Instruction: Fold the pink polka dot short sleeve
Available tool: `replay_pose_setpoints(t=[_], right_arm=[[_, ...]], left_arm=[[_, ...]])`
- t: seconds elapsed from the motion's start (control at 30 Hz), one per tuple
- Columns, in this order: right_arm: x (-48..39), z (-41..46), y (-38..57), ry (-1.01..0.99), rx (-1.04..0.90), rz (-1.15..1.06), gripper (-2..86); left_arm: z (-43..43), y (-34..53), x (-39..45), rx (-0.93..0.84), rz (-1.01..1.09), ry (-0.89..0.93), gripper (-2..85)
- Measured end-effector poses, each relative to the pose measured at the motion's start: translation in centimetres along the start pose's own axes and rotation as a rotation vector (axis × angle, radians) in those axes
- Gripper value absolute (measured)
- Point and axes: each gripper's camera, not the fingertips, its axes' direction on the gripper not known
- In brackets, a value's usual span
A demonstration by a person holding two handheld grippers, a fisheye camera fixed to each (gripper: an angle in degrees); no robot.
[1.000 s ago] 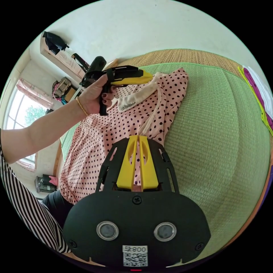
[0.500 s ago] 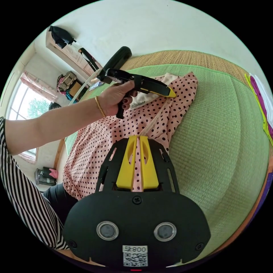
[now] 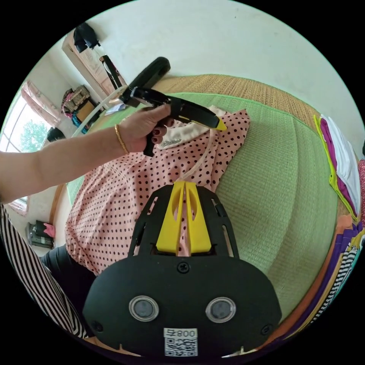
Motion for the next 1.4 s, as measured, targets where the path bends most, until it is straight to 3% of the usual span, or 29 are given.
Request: replay_pose_setpoints(t=[0.1,0.3,0.47,0.8,0.9,1.07,1.17,1.4], right_arm=[[-0.4,1.9,-0.5,0.046,-0.030,0.000,0.2],[-1.8,2.9,-1.6,0.060,-0.065,-0.021,0.2],[-2.4,3.7,-2.4,0.071,-0.046,0.014,0.2],[-4.7,3.1,-3.0,0.110,0.033,0.043,0.2],[-4.3,5.9,-3.5,0.094,-0.069,0.048,0.3],[-5.8,5.0,-4.8,0.108,0.005,0.054,0.8],[-8.5,4.6,-7.1,0.005,0.078,-0.002,2.1],[-19.5,10.5,-18.8,-0.132,0.031,-0.261,7.6]], left_arm=[[0.4,0.2,0.0,-0.069,-0.008,-0.051,0.1],[-1.8,1.6,1.4,-0.005,-0.003,-0.023,0.1],[-2.7,2.3,2.3,-0.062,-0.005,-0.039,0.2],[-12.3,11.7,5.4,0.082,0.017,-0.025,0.9],[-17.2,18.4,5.1,0.117,-0.090,-0.060,2.1],[-27.3,31.3,4.2,0.254,-0.385,-0.250,6.6],[-30.7,36.9,3.4,0.319,-0.552,-0.311,8.2],[-32.4,42.2,4.0,0.362,-0.632,-0.323,8.7]])
